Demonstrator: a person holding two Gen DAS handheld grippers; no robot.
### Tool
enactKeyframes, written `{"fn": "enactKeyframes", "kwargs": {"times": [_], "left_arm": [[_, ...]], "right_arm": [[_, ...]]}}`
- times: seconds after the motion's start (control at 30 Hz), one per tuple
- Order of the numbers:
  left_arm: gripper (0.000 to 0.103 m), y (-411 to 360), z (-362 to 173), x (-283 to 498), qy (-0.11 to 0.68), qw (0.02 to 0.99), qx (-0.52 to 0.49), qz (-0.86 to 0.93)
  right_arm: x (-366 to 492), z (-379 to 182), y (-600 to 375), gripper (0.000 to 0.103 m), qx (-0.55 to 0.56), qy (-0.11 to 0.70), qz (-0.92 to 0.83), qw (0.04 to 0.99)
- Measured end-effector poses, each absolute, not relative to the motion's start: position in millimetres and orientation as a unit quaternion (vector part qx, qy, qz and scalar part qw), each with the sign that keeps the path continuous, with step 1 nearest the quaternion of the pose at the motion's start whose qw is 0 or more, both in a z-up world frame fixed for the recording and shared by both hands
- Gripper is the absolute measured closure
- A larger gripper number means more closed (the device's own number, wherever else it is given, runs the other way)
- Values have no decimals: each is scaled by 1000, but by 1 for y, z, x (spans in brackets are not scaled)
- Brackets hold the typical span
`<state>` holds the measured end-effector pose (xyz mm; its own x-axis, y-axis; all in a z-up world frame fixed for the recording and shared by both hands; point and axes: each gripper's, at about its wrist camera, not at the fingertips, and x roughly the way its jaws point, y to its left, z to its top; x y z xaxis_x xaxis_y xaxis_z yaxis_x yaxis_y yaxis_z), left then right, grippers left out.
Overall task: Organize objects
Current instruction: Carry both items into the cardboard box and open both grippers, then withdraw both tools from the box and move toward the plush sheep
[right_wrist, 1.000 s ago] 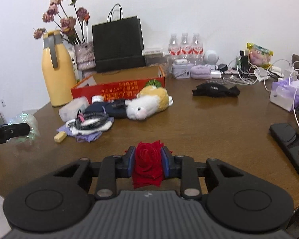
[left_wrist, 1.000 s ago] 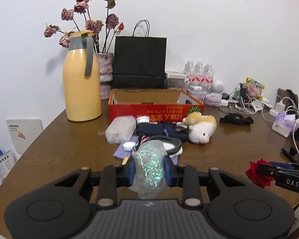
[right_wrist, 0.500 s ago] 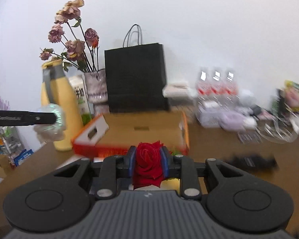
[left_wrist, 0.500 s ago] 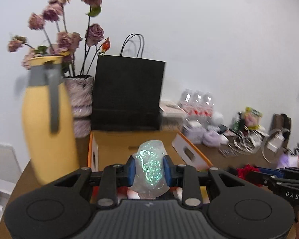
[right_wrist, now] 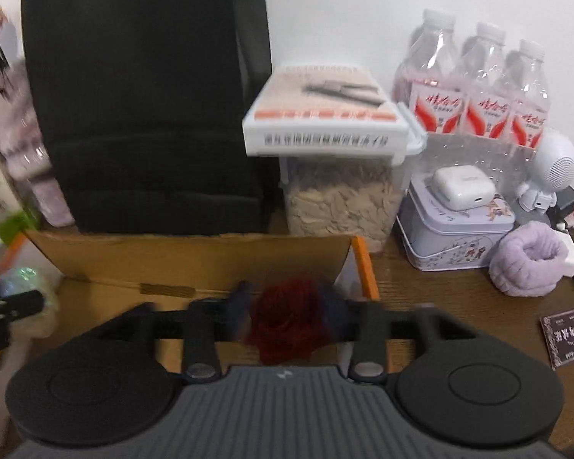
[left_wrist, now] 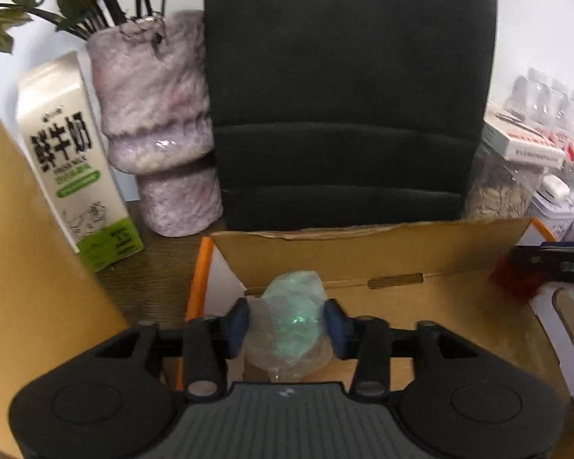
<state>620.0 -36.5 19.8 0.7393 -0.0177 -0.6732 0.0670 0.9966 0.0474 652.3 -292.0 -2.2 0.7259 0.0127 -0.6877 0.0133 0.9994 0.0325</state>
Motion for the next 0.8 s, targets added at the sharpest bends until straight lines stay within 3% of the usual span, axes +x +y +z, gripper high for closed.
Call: {"fn": "enactKeyframes", "kwargs": {"times": [0.03, 0.1, 0.27, 0.33, 0.4, 0.6, 0.7, 0.8], "left_arm": [[48, -36, 17, 619, 365, 930, 36, -30], [45, -38, 16, 617, 375, 925, 43, -47], [43, -48, 45, 594, 343, 934, 75, -62], [39, -50, 70, 570, 321, 941, 78, -78], [26, -51, 96, 537, 286, 951, 80, -87], [19, -37, 145, 410, 237, 961, 31, -137], [9, -21, 140, 334, 205, 968, -11, -145], [8, -9, 112, 259, 194, 970, -14, -147]], "right_arm": [[651, -7, -290, 19, 8, 364, -1, 931], [647, -8, -282, 18, -20, 358, -6, 933], [615, 27, -272, 2, -50, 306, 1, 951], [589, 50, -274, 0, -39, 281, 14, 959], [557, 72, -278, 0, -29, 271, 25, 962], [436, 113, -296, 0, 15, 238, 54, 970], [359, 113, -303, 0, 33, 218, 92, 971], [282, 89, -307, 0, 42, 215, 111, 969]]}}
